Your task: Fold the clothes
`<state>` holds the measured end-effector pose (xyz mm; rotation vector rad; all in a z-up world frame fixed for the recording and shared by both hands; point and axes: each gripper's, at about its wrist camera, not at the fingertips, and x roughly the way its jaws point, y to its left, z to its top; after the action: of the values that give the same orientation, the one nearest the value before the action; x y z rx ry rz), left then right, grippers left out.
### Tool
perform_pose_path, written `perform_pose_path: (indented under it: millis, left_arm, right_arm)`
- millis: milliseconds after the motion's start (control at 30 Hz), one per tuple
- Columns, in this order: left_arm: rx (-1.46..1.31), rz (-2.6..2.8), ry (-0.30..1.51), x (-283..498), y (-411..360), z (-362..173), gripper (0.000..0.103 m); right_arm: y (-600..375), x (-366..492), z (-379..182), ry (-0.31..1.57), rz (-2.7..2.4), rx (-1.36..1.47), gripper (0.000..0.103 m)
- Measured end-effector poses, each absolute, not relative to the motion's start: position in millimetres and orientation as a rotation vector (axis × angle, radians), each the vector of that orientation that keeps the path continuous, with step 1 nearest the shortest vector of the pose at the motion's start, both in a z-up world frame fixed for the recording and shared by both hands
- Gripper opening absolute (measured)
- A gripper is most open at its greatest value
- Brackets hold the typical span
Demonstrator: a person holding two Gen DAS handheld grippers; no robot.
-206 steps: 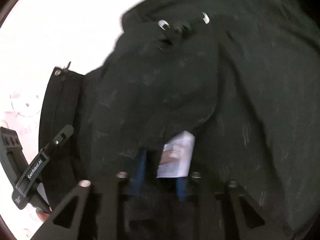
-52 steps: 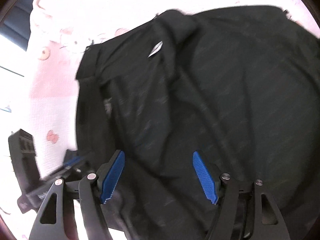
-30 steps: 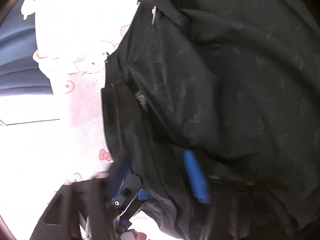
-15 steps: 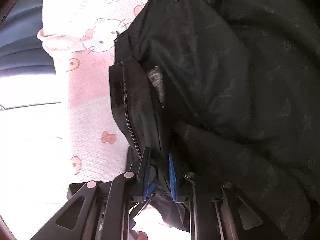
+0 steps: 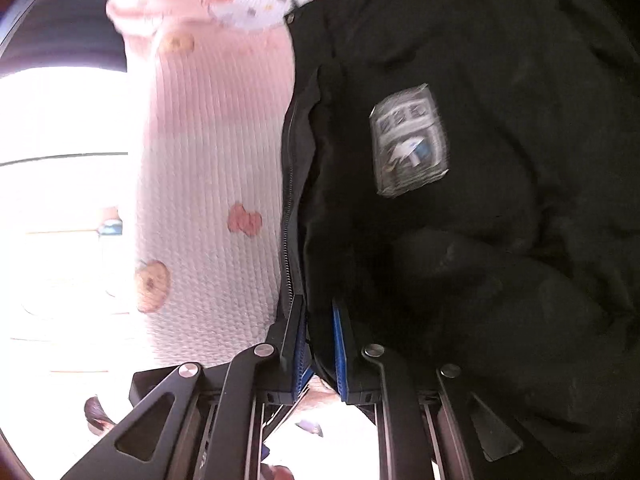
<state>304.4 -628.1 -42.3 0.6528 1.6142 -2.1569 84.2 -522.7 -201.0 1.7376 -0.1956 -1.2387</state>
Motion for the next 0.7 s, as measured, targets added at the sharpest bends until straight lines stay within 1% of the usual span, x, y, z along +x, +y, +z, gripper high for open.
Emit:
perform_pose_path:
  millis: [133,233,367,500,600,633,667,700]
  left_arm:
    - [0.694,-2.041,1.664,319.4,-642.1,-70.2,0.025]
    - [0.747,-1.964,1.586,326.7,-645.8,-85.4,0.025]
    - [0.848,-1.923,1.438,322.3,-646.8,-96.7,0.025]
    - [0.837,-1.941,1.465,316.2,-647.8,-98.2,0.025]
    - [0.816,-1.964,1.478,314.7,-648.0,-95.4,0.025]
    - [0.794,-1.976,1.497,314.7,-648.1,-94.9,0.025]
    - [0.762,-1.987,1.52,316.3,-648.2,-93.9,0.025]
    - [0.714,-1.995,1.55,320.5,-648.3,-92.5,0.027]
  right_arm:
    - [-554.8,115.0,-217.3,-0.031,-1.271,1.74,0.012]
    - [-567.5,127.1,-232.1,0.024,-1.268,1.751,0.012]
    - [-581.0,138.7,-246.7,0.116,-1.316,1.715,0.012]
    - [-593.2,148.2,-251.4,0.235,-1.386,1.629,0.011]
    - [-597.8,153.8,-250.1,0.273,-1.4,1.591,0.012]
    - [-597.3,155.0,-244.5,0.265,-1.391,1.572,0.016]
    - [-596.0,155.4,-239.4,0.258,-1.382,1.561,0.023]
    - [-593.9,155.7,-232.5,0.26,-1.381,1.546,0.026]
